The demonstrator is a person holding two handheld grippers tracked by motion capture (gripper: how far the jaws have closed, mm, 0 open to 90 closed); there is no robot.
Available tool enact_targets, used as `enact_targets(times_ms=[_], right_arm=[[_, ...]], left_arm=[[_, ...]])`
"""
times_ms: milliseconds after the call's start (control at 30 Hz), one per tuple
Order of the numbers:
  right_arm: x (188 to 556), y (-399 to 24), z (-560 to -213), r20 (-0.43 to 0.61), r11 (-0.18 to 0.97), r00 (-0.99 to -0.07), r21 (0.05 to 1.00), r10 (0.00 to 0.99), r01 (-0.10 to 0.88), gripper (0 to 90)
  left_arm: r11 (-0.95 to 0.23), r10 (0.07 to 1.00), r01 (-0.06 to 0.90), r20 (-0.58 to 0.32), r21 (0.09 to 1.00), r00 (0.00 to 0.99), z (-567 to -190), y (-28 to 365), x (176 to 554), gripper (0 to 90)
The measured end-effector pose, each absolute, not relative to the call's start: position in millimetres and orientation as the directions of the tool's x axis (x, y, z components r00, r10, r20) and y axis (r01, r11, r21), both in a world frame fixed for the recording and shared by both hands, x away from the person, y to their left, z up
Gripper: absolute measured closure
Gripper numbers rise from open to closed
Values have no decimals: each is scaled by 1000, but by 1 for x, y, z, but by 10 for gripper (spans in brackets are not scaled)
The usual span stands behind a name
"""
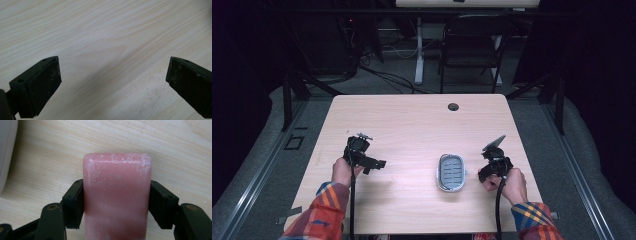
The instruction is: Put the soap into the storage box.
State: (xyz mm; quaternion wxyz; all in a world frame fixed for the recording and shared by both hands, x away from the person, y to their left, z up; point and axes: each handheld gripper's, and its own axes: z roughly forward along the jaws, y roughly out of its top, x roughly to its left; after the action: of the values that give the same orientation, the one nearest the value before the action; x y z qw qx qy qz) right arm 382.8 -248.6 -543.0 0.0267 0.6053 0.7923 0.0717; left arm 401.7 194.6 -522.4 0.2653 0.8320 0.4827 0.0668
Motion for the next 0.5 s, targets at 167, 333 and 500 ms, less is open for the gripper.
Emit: enact_targets(times_ms=[167, 333, 500], right_arm=[[384, -247, -541, 34, 300, -307, 134, 951, 945, 368], [386, -252, -532, 59, 299, -311, 155, 948, 941, 369], [388, -255, -527, 66, 287, -301, 170, 951, 943, 369]], left_arm=[[-396, 837, 766, -145, 507, 528, -522, 195, 402, 0], [-395, 834, 767, -152, 506, 530, -522, 195, 402, 0], [-397, 833, 765, -149, 508, 532, -522, 195, 402, 0]])
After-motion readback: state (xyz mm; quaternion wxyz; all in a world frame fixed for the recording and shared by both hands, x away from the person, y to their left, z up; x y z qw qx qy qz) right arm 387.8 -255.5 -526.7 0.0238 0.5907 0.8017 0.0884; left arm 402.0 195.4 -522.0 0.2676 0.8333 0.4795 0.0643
